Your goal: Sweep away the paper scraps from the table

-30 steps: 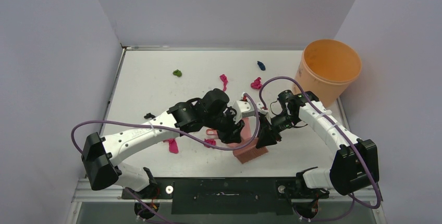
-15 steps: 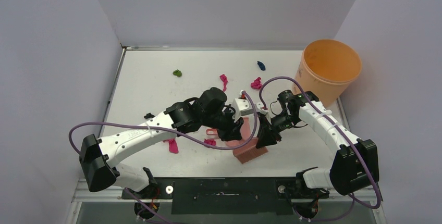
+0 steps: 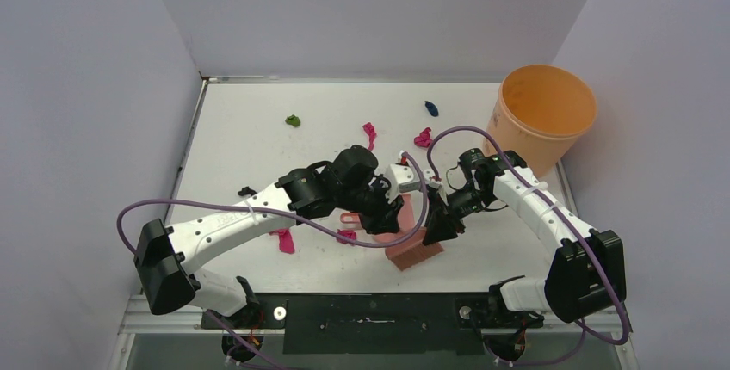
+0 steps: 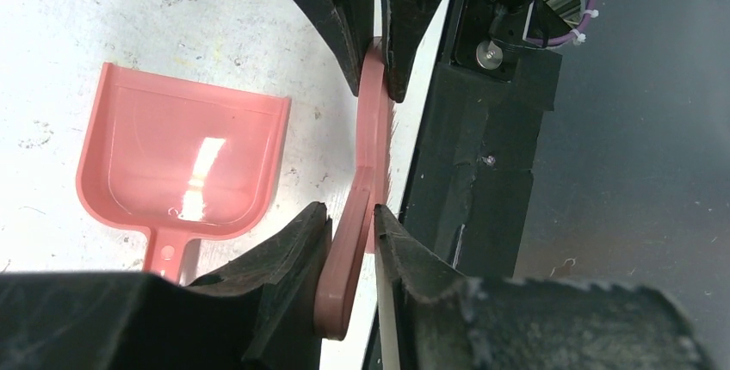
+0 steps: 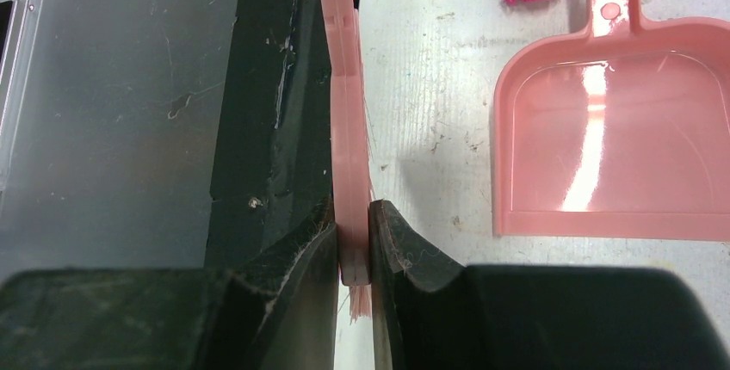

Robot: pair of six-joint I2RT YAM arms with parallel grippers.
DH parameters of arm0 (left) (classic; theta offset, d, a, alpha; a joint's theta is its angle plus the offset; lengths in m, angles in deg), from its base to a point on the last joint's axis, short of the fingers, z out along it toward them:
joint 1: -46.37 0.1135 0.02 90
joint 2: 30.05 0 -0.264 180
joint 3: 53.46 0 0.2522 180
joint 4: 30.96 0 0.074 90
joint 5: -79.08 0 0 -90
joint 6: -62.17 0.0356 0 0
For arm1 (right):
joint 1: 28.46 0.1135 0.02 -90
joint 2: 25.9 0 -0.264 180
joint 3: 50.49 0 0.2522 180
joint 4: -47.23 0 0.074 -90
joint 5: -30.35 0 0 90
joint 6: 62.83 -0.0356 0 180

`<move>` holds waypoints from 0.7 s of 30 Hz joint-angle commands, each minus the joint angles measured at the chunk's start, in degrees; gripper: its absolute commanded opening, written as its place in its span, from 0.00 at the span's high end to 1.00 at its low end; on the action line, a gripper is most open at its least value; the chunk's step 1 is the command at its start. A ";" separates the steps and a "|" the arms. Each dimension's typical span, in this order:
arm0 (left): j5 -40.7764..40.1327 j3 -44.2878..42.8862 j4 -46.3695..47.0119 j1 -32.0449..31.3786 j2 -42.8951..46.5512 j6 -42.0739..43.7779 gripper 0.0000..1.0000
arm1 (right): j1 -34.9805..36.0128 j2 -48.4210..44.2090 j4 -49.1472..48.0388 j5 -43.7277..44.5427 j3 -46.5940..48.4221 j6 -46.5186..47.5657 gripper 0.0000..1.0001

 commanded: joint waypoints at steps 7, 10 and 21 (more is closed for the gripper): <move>3.31 -2.60 -0.93 -0.38 -0.55 0.60 0.97 | 0.28 -2.00 -2.80 -2.46 0.68 -1.64 0.95; 3.50 -2.22 -1.23 -0.29 -0.37 0.60 1.00 | 0.05 -2.41 -3.23 -3.37 0.46 -1.77 0.91; -20.87 9.67 1.24 0.46 22.89 -9.61 1.00 | -7.01 -3.81 -25.33 -1.65 9.77 -33.25 0.30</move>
